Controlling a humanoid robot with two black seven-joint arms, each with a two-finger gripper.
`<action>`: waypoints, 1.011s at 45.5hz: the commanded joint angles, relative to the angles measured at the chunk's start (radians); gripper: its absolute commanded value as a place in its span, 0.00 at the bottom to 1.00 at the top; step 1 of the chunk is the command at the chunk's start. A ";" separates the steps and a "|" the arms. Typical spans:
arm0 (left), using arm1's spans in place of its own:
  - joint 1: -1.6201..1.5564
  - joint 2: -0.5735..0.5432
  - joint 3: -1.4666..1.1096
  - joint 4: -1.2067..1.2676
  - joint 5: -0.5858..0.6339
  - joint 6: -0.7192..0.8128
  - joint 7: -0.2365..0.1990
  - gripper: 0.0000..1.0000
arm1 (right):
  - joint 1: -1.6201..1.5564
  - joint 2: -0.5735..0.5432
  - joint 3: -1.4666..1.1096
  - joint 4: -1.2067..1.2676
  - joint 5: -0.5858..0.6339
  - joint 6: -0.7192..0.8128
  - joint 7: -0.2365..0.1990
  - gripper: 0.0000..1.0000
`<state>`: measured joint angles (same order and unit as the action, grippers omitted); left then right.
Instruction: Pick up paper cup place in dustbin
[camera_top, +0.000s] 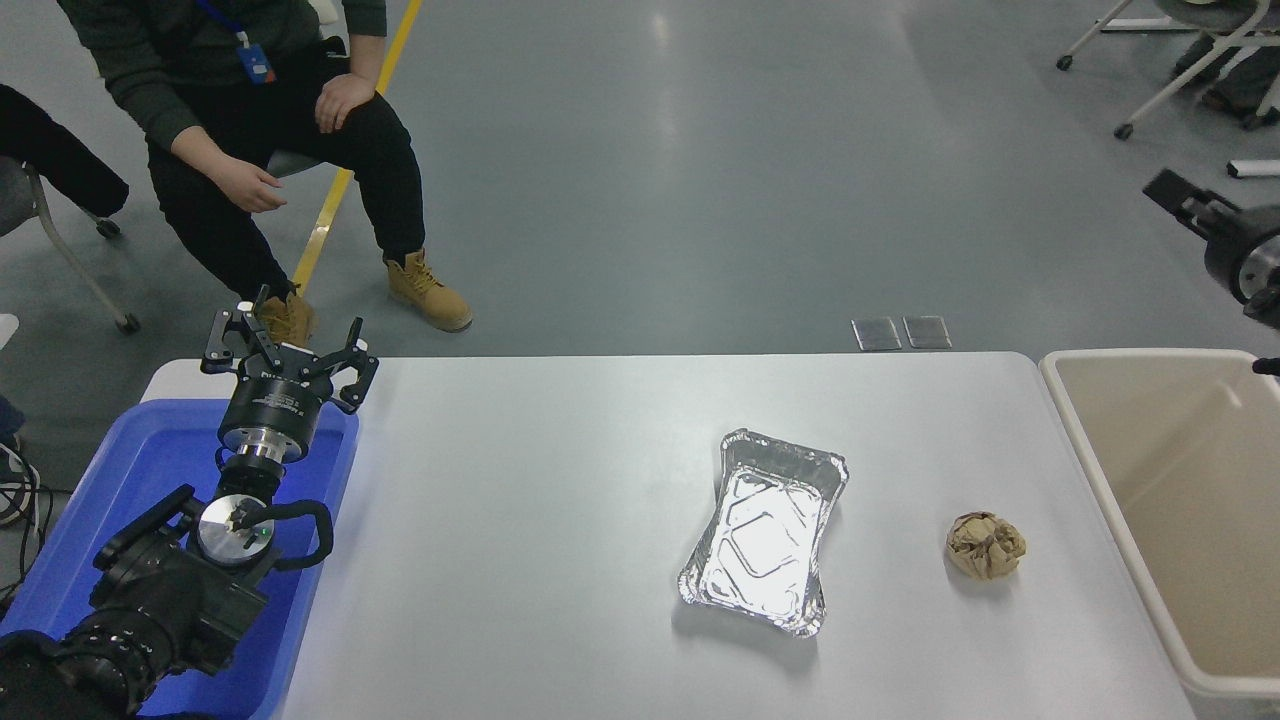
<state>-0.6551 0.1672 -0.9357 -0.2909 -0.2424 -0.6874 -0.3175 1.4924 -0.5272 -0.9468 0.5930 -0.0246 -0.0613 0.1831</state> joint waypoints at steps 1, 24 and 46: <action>0.000 0.000 0.000 0.001 0.000 0.000 0.000 0.99 | 0.147 0.076 -0.093 0.034 -0.012 0.195 0.001 1.00; 0.000 0.000 0.000 -0.001 0.000 0.000 0.000 0.99 | 0.364 0.200 -0.185 0.338 -0.029 0.480 -0.002 1.00; 0.000 0.000 0.000 0.001 0.000 0.000 0.000 0.99 | 0.511 0.343 -0.273 0.640 -0.086 0.612 -0.004 1.00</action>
<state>-0.6551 0.1672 -0.9357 -0.2901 -0.2425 -0.6871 -0.3175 1.9427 -0.2728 -1.1754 1.1096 -0.0991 0.5075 0.1808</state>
